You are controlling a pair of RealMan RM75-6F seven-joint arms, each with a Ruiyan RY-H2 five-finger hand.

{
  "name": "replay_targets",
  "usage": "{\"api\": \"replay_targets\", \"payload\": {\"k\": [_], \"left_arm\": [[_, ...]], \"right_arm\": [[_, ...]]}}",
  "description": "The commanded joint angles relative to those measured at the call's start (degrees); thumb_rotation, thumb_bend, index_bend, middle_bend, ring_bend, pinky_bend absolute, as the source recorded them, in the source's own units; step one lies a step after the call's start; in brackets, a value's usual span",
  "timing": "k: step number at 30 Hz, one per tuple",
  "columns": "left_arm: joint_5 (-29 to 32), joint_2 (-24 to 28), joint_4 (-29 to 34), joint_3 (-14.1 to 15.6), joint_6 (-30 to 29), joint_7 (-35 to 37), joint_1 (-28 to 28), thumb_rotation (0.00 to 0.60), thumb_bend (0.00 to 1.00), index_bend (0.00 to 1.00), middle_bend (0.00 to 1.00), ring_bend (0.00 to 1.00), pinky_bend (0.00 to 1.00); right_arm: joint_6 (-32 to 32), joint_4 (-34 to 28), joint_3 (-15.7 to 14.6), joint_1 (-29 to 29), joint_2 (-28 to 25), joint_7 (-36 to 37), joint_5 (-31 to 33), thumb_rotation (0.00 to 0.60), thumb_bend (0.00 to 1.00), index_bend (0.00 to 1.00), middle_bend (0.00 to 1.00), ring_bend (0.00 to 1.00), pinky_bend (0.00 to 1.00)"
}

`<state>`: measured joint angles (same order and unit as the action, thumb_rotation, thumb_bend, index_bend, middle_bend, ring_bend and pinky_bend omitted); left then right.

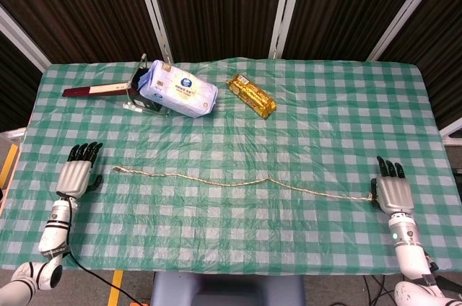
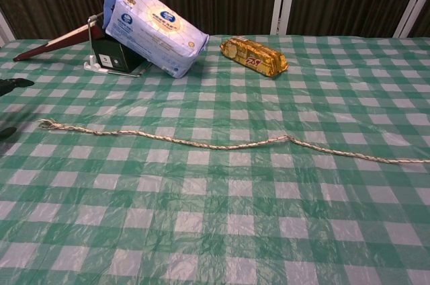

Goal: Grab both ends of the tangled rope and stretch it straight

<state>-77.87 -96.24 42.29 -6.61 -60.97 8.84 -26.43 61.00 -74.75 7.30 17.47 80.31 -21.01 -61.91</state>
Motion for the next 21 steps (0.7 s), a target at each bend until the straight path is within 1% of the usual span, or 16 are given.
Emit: {"api": "replay_targets", "payload": {"k": [1, 7, 11, 13, 17, 21], "left_arm": [[0.2, 0.8, 1.1, -0.2, -0.2, 1.2, 0.4, 0.6, 0.41, 0.0, 0.02, 0.0, 0.02], [-0.7, 2.8, 4.8, 0.3, -0.7, 4.7, 1.0, 0.6, 0.41, 0.0, 0.01, 0.0, 0.02], [-1.3, 4.0, 7.0, 0.7, -1.5, 5.1, 1.3, 0.6, 0.41, 0.0, 0.01, 0.0, 0.02], [-1.6, 4.7, 8.3, 0.8, -2.0, 5.3, 1.5, 0.6, 0.41, 0.0, 0.01, 0.0, 0.02], [-2.7, 7.8, 13.6, 1.6, -2.3, 7.6, 2.0, 0.6, 0.42, 0.0, 0.0, 0.0, 0.02], [-3.9, 11.6, 19.7, 2.8, -2.0, 9.4, 2.5, 0.6, 0.41, 0.0, 0.0, 0.0, 0.02]], "right_arm": [[-0.5, -0.7, 0.0, 0.2, -0.7, -0.4, 0.7, 0.6, 0.46, 0.0, 0.0, 0.0, 0.0], [-1.5, -1.8, -0.4, 0.8, -1.6, -0.7, 0.9, 0.6, 0.37, 0.0, 0.0, 0.0, 0.0], [-1.3, -3.0, -0.7, 0.9, -2.4, -1.1, 0.7, 0.6, 0.32, 0.0, 0.0, 0.0, 0.0], [-0.8, -3.5, -0.7, 0.7, -2.8, -0.9, 0.6, 0.6, 0.31, 0.0, 0.0, 0.0, 0.0], [0.3, -4.9, -1.2, 0.2, -4.6, -0.9, 0.0, 0.6, 0.29, 0.0, 0.0, 0.0, 0.0], [1.0, -5.4, -1.8, 0.1, -6.2, -3.1, 0.0, 0.6, 0.25, 0.0, 0.0, 0.0, 0.0]]}}
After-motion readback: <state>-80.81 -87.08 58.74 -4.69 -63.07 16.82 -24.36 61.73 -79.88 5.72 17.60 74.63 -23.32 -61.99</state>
